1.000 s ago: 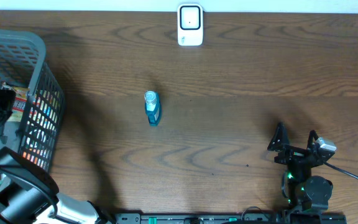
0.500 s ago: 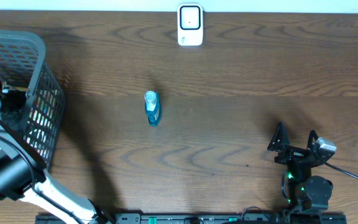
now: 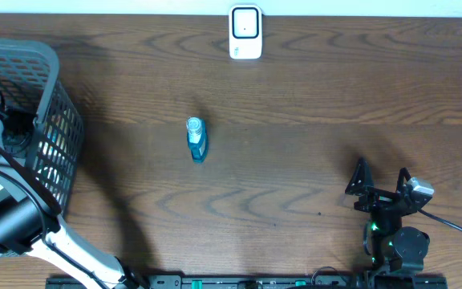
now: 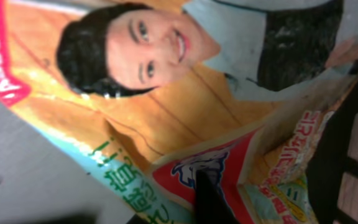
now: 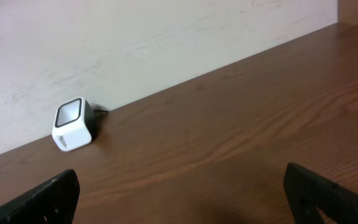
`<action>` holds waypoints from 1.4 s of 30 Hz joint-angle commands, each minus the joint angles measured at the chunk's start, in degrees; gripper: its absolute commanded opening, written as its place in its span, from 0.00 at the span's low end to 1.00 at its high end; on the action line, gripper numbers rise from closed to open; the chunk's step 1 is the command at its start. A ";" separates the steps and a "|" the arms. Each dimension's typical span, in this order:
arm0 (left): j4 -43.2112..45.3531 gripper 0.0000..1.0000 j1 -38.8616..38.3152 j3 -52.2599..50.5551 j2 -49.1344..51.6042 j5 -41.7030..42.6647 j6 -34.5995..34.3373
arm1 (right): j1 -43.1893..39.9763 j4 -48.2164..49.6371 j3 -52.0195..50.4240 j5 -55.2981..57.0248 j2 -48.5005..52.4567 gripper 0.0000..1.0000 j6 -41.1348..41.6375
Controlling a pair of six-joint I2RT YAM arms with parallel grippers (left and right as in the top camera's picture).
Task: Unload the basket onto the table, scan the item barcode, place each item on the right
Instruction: 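Reach the left gripper back into the basket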
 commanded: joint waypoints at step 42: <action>0.22 0.07 -36.54 4.13 -51.06 -3.91 3.45 | 0.24 -0.20 -0.04 0.11 -0.26 0.99 -0.85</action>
